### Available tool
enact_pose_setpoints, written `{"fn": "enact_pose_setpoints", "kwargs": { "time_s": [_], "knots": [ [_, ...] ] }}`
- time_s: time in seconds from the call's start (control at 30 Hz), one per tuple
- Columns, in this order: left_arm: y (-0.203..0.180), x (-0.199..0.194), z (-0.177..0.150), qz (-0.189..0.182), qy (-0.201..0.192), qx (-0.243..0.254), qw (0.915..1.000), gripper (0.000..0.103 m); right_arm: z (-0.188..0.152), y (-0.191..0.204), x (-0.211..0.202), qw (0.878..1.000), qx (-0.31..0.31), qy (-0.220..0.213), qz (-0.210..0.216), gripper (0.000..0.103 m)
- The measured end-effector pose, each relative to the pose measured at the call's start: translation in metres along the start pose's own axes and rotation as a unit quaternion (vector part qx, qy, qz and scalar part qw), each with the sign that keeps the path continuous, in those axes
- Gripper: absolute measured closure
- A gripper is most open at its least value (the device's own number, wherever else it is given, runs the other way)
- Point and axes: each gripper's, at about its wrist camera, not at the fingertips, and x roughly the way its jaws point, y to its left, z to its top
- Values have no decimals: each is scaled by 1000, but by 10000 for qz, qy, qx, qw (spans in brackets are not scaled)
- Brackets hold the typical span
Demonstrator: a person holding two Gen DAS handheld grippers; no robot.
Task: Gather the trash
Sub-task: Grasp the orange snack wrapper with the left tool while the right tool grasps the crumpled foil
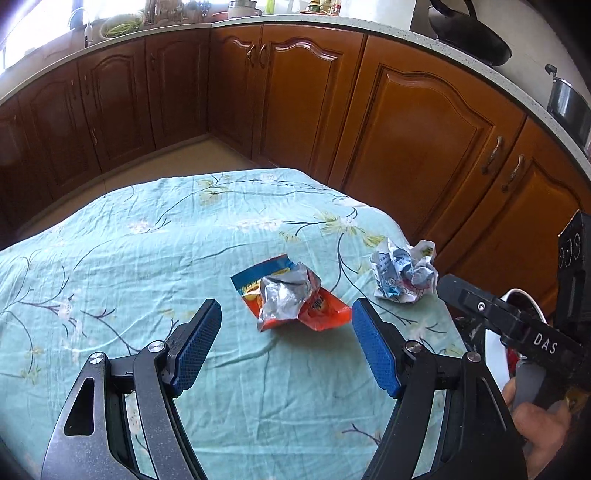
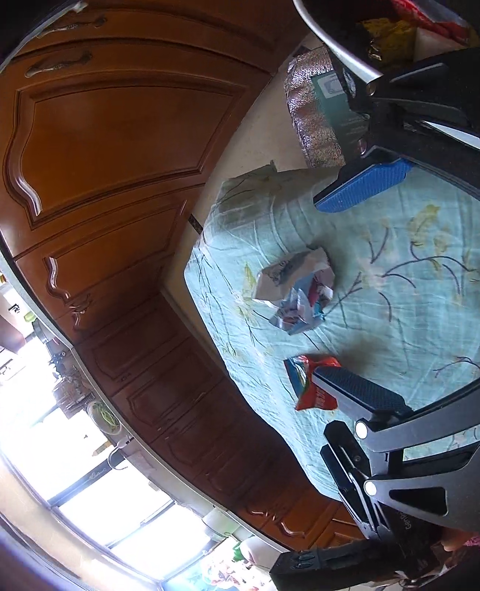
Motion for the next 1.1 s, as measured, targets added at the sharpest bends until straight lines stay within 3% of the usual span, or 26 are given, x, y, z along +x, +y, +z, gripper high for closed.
{"fn": "enact_pose_setpoints", "kwargs": {
  "time_s": [0.07, 0.17, 0.23, 0.27, 0.33, 0.53, 0.87, 1.1],
  "knots": [
    [-1, 9, 2, 85, -5, 87, 9999, 29, 5, 0, 9, 10000, 0, 55, -29, 27],
    [-1, 24, 3, 120, 155, 144, 9997, 47, 8, 2, 22, 9999, -20, 122, -108, 43],
    [-1, 35, 2, 46, 302, 172, 9994, 67, 7, 2, 27, 9998, -36, 175, -126, 64],
    [-2, 38, 0, 0, 371, 191, 9991, 74, 6, 4, 28, 9997, -68, 168, -170, 68],
    [-3, 42, -4, -176, 514, 189, 9983, 100, 2, 5, 23, 9998, -111, 104, -136, 72],
    [-5, 23, -19, -330, 505, 189, 9980, 101, -18, 8, -8, 9999, -121, -7, 84, 78],
    [-3, -44, -59, -748, 321, 79, 9967, 101, -71, 8, -75, 9992, -25, -148, 377, 78],
    [-16, -80, -82, -1000, 215, 111, 9947, 101, -98, 6, -130, 9980, -42, -487, 404, 78]
  ]
}}
